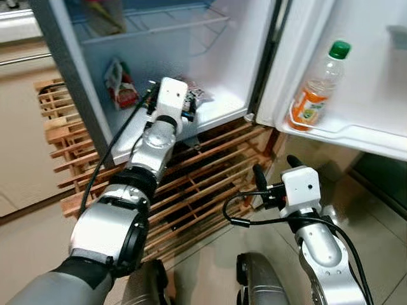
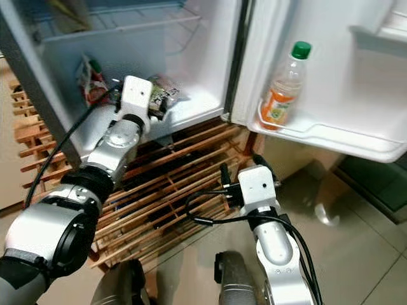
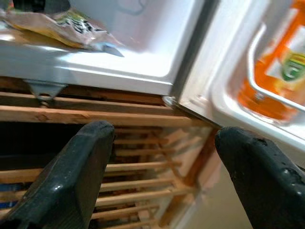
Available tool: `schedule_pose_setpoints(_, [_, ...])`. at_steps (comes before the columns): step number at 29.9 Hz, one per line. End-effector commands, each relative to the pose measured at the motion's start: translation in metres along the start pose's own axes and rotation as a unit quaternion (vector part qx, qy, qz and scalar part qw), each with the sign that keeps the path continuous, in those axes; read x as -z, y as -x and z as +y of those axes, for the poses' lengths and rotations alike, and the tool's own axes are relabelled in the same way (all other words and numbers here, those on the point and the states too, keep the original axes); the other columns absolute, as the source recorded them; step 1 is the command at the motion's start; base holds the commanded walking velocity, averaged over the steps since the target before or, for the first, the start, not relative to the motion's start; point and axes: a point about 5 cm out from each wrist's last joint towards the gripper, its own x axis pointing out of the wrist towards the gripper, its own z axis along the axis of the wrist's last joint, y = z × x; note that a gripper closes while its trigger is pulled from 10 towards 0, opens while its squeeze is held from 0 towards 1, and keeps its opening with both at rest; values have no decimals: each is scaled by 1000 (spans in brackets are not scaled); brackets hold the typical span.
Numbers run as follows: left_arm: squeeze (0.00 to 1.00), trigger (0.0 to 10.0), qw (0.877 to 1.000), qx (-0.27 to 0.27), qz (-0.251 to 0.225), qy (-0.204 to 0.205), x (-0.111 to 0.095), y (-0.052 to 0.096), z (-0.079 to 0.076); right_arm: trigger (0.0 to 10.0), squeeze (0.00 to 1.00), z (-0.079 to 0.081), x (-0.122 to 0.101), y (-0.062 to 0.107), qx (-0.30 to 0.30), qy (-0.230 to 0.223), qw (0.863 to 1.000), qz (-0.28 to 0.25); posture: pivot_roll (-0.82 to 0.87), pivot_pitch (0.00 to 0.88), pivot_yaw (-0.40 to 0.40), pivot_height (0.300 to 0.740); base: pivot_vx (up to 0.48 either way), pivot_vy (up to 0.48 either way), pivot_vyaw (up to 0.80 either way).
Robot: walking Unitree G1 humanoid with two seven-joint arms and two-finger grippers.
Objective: Restocking fridge
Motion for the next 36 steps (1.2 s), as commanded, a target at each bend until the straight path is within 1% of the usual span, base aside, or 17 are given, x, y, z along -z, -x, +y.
schedule_pose_setpoints(1, [0, 10000, 1000, 13, 1, 5, -2, 2, -3, 10000, 0, -1, 1, -2, -1, -3, 1000, -1, -228, 0, -1, 625, 0, 0, 0])
schedule_pose_setpoints(5, [0, 10000, 1000, 19, 3, 3, -2, 8, -3, 10000, 0, 0, 2, -2, -1, -5, 1000, -1, -223, 0, -2, 625, 0, 0, 0])
schedule_pose_setpoints(6, [0, 10000, 1000, 20, 14, 13, 1, 11, -4, 10000, 0, 0, 3, -2, -3, -5, 1000, -1, -220, 0, -5, 625, 0, 0, 0])
schedule_pose_setpoints(10, [0, 10000, 999, 13, 31, 7, 5, 14, -4, 10000, 0, 1, 3, -3, -4, -6, 1000, -1, -220, 0, -12, 625, 0, 0, 0])
schedule_pose_setpoints(14, [0, 10000, 999, -28, 42, 9, 8, 15, 7, 10000, 0, 0, 4, -4, -6, -4, 1000, 0, -221, 0, -15, 625, 0, 0, 0])
schedule_pose_setpoints(17, [0, 10000, 996, -54, 59, 36, 11, 15, 17, 10000, 0, -1, 5, -3, -6, -4, 1000, 2, -225, 0, -15, 625, 0, 0, 0])
schedule_pose_setpoints(18, [0, 10000, 993, -62, 73, 67, 15, 14, 20, 10000, 0, 0, 5, -3, -5, -4, 1000, 2, -230, 0, -13, 625, 0, 0, 0])
schedule_pose_setpoints(20, [0, 10000, 992, -64, 76, 76, 15, 13, 21, 10000, 0, 0, 5, -2, -5, -4, 1000, 3, -230, 0, -13, 625, 0, 0, 0])
schedule_pose_setpoints(23, [0, 10000, 986, -63, 84, 131, 18, 12, 21, 10000, 0, 0, 5, -1, -3, -5, 1000, 5, -231, 0, -11, 625, 0, 0, 0])
schedule_pose_setpoints(24, [0, 10000, 981, -57, 79, 165, 17, 10, 19, 10000, 0, 0, 5, -1, -2, -6, 1000, 5, -234, 0, -10, 625, 0, 0, 0])
schedule_pose_setpoints(26, [0, 10000, 975, -49, 76, 203, 17, 7, 15, 10000, 0, 0, 5, 0, -2, -6, 1000, 6, -236, 0, -12, 625, 0, 0, 0])
schedule_pose_setpoints(27, [0, 10000, 966, -31, 66, 249, 12, 2, 9, 10000, 0, 0, 5, 0, -2, -6, 1000, 6, -241, 0, -10, 625, 0, 0, 0])
schedule_pose_setpoints(28, [0, 10000, 961, -22, 63, 270, 10, 0, 5, 10000, 0, 0, 5, 0, -2, -5, 1000, 6, -242, 0, -9, 625, 0, 0, 0])
schedule_pose_setpoints(29, [0, 10000, 961, -22, 63, 270, 10, 0, 5, 10000, 0, 0, 5, 0, -2, -5, 1000, 6, -242, 0, -9, 625, 0, 0, 0])
schedule_pose_setpoints(32, [0, 10000, 951, -5, 56, 305, 5, -3, -2, 10000, 0, -1, 5, 0, -1, -4, 1000, 6, -248, 0, -7, 625, 0, 0, 0])
schedule_pose_setpoints(34, [0, 10000, 942, 25, 53, 330, -1, -6, -14, 10000, 0, -1, 5, 0, 1, -4, 1000, 7, -257, 0, -2, 625, 0, 0, 0])
schedule_pose_setpoints(36, [0, 10000, 941, 34, 53, 334, -2, -7, -17, 10000, 0, -1, 5, 0, 1, -4, 1000, 7, -257, 0, -2, 625, 0, 0, 0])
